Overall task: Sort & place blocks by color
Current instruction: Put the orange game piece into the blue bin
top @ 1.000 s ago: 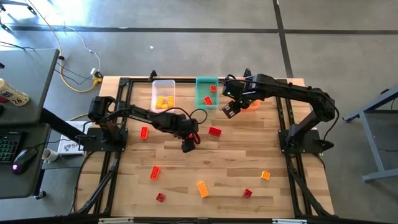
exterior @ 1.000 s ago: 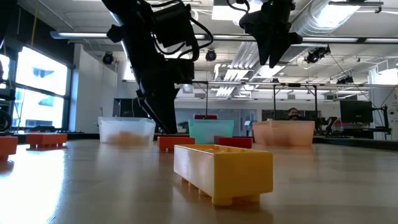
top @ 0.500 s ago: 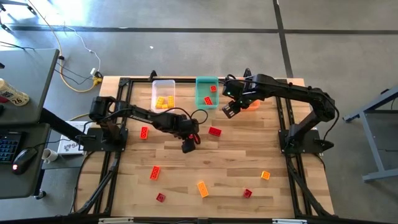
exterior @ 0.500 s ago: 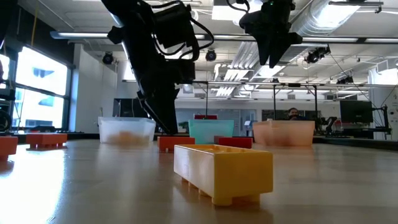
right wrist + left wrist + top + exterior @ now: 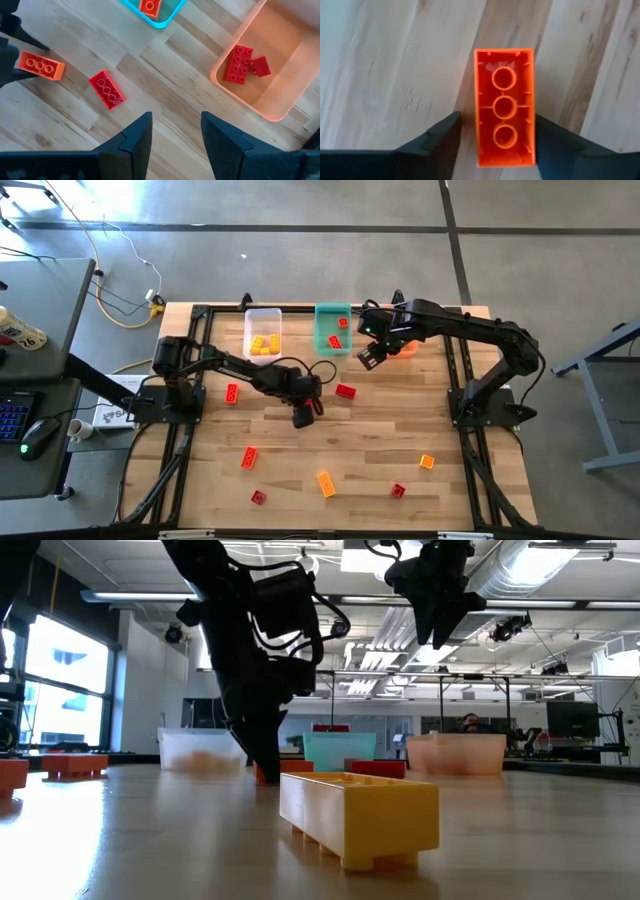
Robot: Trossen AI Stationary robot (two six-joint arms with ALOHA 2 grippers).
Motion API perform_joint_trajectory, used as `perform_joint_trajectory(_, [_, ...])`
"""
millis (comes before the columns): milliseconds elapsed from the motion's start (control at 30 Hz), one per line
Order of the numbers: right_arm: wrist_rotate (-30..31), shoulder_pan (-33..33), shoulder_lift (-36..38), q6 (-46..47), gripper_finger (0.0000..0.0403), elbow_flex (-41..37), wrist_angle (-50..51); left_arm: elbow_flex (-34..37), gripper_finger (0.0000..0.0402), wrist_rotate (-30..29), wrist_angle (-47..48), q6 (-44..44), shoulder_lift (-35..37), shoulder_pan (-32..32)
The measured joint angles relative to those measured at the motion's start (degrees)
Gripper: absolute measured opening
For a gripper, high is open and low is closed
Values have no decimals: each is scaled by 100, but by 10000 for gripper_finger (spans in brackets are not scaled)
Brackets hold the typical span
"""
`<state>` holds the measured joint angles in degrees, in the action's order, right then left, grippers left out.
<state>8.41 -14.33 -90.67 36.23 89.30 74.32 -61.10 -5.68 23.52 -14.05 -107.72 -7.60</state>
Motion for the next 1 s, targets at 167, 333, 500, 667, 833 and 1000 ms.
perform_joint_trajectory(167, [-1,0,0,0,156,0,0,0,122,214,-24,178,-4,-4])
perform_joint_trajectory(333, [0,-2,0,-3,156,0,-2,23,107,335,-170,182,84,-90])
perform_joint_trajectory(500, [2,-2,0,-11,156,0,-53,20,107,379,-454,182,408,-350])
perform_joint_trajectory(667, [2,-2,0,-15,156,0,-260,20,107,382,-645,181,761,-725])
perform_joint_trajectory(833, [2,-2,0,-17,156,0,-582,20,107,466,-1097,181,978,-1192])
perform_joint_trajectory(1000, [-1,-2,0,-7,156,0,-969,13,107,639,-1568,87,992,-1669])
